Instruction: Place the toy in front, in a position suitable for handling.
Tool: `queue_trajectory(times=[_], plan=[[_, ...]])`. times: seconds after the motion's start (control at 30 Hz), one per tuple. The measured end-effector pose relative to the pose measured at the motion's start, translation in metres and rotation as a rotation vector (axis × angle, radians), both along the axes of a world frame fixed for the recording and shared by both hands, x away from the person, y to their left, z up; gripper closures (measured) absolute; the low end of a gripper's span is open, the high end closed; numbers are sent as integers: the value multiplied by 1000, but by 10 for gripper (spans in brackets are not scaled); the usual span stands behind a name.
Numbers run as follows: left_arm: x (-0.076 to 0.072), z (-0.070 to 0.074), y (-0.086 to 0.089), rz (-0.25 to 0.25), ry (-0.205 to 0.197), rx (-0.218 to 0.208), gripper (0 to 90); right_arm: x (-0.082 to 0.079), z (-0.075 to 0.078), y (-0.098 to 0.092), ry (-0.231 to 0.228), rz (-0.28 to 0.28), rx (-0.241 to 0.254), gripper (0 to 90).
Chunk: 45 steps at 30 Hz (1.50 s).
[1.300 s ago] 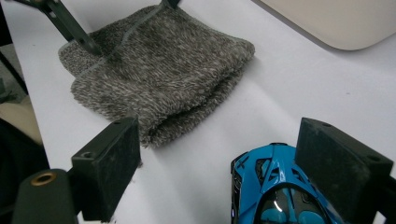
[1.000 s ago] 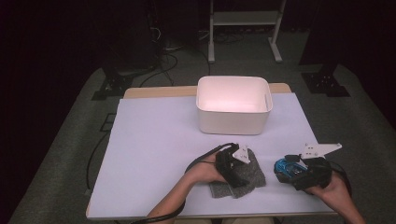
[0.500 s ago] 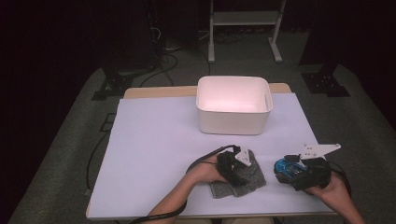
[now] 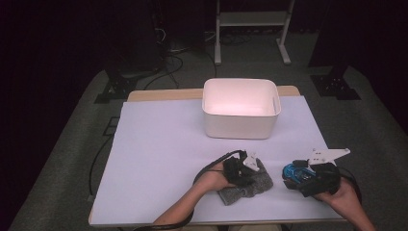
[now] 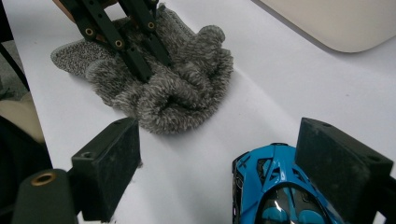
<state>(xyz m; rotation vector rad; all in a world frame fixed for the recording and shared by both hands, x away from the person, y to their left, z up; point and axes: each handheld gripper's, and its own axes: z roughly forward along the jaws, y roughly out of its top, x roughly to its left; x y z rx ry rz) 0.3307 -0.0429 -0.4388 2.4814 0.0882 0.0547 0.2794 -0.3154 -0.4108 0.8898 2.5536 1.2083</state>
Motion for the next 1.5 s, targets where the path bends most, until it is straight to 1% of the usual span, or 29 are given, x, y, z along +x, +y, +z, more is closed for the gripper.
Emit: queue_trajectory(times=[0.1,0.2,0.23,0.27,0.33,0.4,0.43,0.5,0.57,0.67,0.7,0.8,0.83,0.87,0.9,0.93,1.07,1.17,1.2,1.27,1.33,1.4,1.43,1.47,1.5], plan=[[2,3,5,-5,3,-12,789,0,1,-3,-4,-5,10,133],[4,14,20,5,-15,-22,789,0,1,-5,-4,-10,19,133],[5,17,26,17,-26,-33,788,0,2,-5,-4,-12,20,133],[6,21,34,29,-18,-45,788,0,2,-5,-6,-12,22,133],[7,27,45,38,-31,-46,788,0,2,-5,-4,-13,23,133],[7,35,58,51,-32,-58,786,0,2,-3,-5,-13,22,133],[6,40,67,67,-43,-60,786,0,2,-3,-6,-11,22,133],[5,46,80,79,-57,-55,786,0,2,-2,-8,-9,22,133],[4,53,95,90,-55,-58,785,0,3,-2,-5,-10,24,133],[0,61,117,112,-74,-38,782,0,2,-1,-2,-9,21,133],[-2,63,125,124,-75,-37,783,0,2,-1,-1,-9,22,133],[-6,69,146,145,-87,-16,782,1,1,0,0,-6,20,133],[-8,70,153,156,-83,-16,783,1,1,1,0,-5,19,133],[-8,70,153,156,-83,-16,782,1,1,1,0,-4,20,133],[-11,72,167,166,-80,7,782,1,0,1,1,-4,21,133],[-13,72,174,178,-79,17,782,1,0,1,2,-4,21,133],[-20,72,204,225,-72,34,782,1,0,2,8,-9,22,133],[-26,72,227,262,-74,50,774,1,-1,1,13,-10,27,133],[-28,71,232,273,-72,51,773,1,-1,1,16,-14,27,132],[-32,69,243,292,-70,65,773,1,-2,1,16,-14,27,133],[-34,66,252,301,-62,89,773,1,-3,2,17,-12,25,133],[-36,61,259,320,-65,110,773,1,-3,3,16,-9,25,133],[-37,57,263,324,-57,118,773,1,-3,3,18,-8,22,133],[-37,57,263,324,-57,118,773,1,-3,3,18,-8,22,133],[-37,51,267,331,-48,123,773,1,-3,4,18,-7,22,133]])
